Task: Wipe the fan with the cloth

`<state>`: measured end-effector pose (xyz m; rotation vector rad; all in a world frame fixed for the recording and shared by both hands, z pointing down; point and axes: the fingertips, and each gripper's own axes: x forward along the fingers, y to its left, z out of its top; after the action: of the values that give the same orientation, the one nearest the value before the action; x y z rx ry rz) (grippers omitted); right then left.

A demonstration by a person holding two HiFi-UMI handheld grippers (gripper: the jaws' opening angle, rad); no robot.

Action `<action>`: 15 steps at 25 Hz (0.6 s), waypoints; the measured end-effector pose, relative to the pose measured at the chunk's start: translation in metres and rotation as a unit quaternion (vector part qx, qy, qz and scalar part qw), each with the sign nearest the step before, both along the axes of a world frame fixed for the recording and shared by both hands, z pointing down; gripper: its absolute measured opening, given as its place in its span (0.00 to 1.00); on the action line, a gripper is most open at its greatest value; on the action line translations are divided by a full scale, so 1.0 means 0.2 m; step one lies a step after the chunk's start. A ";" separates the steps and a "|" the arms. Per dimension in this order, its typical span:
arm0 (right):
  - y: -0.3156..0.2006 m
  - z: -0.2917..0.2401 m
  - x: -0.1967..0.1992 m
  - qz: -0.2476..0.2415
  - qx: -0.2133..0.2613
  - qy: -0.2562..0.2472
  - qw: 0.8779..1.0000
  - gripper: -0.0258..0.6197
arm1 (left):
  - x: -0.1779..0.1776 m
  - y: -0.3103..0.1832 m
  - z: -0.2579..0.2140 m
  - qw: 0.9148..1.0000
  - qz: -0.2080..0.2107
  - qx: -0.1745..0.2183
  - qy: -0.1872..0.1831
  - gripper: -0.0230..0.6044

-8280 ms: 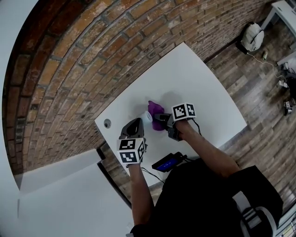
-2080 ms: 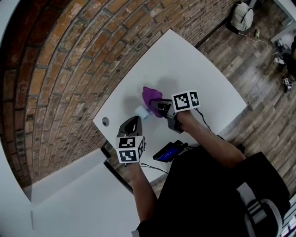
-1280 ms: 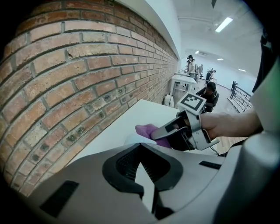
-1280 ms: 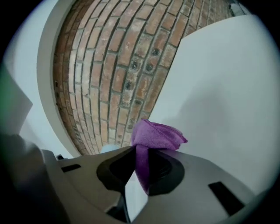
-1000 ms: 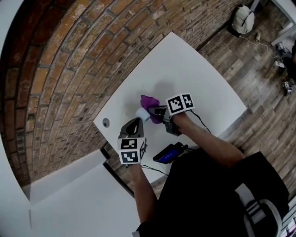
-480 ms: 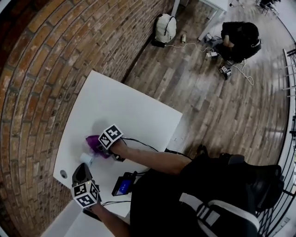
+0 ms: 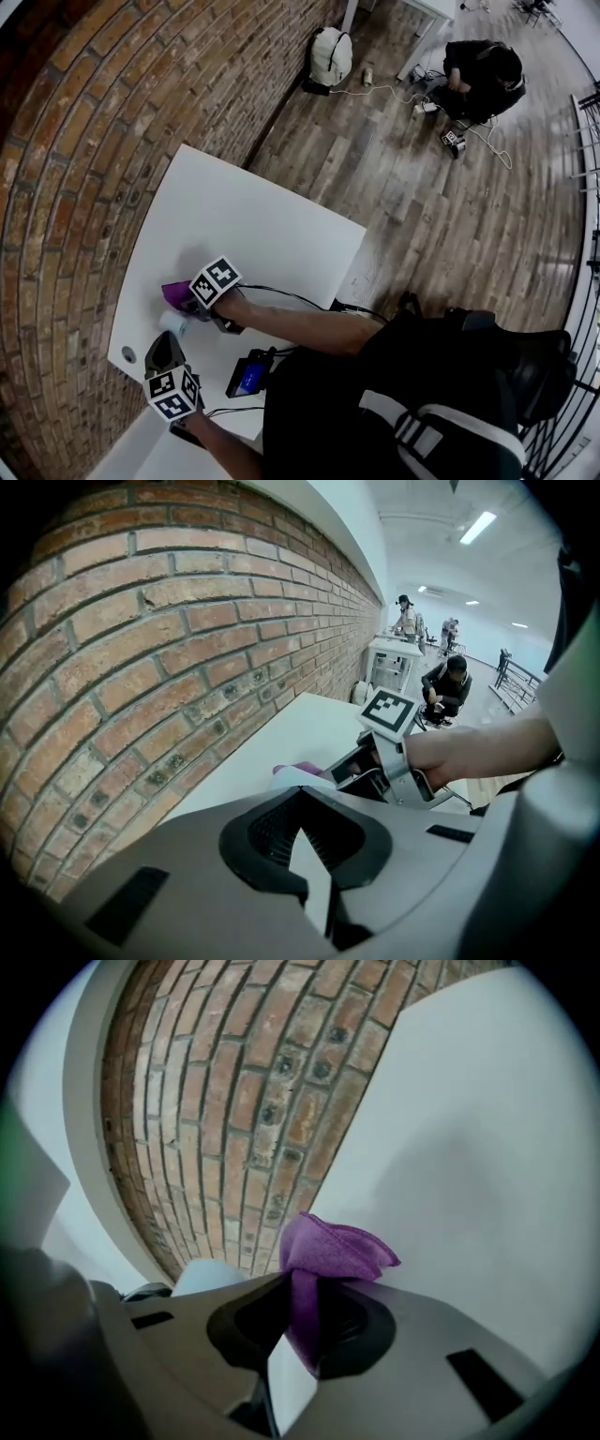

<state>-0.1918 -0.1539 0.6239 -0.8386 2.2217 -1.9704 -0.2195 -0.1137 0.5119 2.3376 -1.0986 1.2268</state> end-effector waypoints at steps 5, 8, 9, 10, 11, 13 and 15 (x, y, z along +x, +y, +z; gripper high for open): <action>0.03 0.21 0.04 -0.012 -0.030 0.054 0.998 0.13 | 0.00 -0.01 0.01 1.000 0.001 0.000 0.000 0.04; 0.01 0.23 0.03 -0.026 -0.021 0.071 0.997 0.13 | -0.01 -0.01 0.00 1.000 -0.001 0.004 -0.002 0.04; 0.01 0.23 0.02 -0.029 -0.019 0.075 0.997 0.13 | -0.02 -0.01 0.00 1.000 -0.002 0.007 -0.003 0.04; 0.00 0.24 0.03 -0.031 -0.018 0.078 0.996 0.13 | -0.02 -0.02 0.00 1.000 -0.003 0.010 -0.005 0.04; 0.00 0.24 0.03 -0.031 -0.018 0.081 0.996 0.13 | -0.02 -0.01 0.00 1.000 -0.001 0.012 -0.009 0.04; -0.01 0.20 0.06 -0.024 -0.009 0.084 0.996 0.13 | -0.01 -0.02 0.00 1.000 0.005 0.016 -0.024 0.04; -0.05 0.09 0.09 -0.006 0.019 0.072 0.997 0.13 | -0.01 -0.04 -0.02 0.999 0.012 0.028 -0.037 0.04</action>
<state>-0.1732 -0.1644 0.6413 -0.9949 2.3371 -1.9237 -0.2213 -0.1209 0.5069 2.3694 -1.1470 1.3179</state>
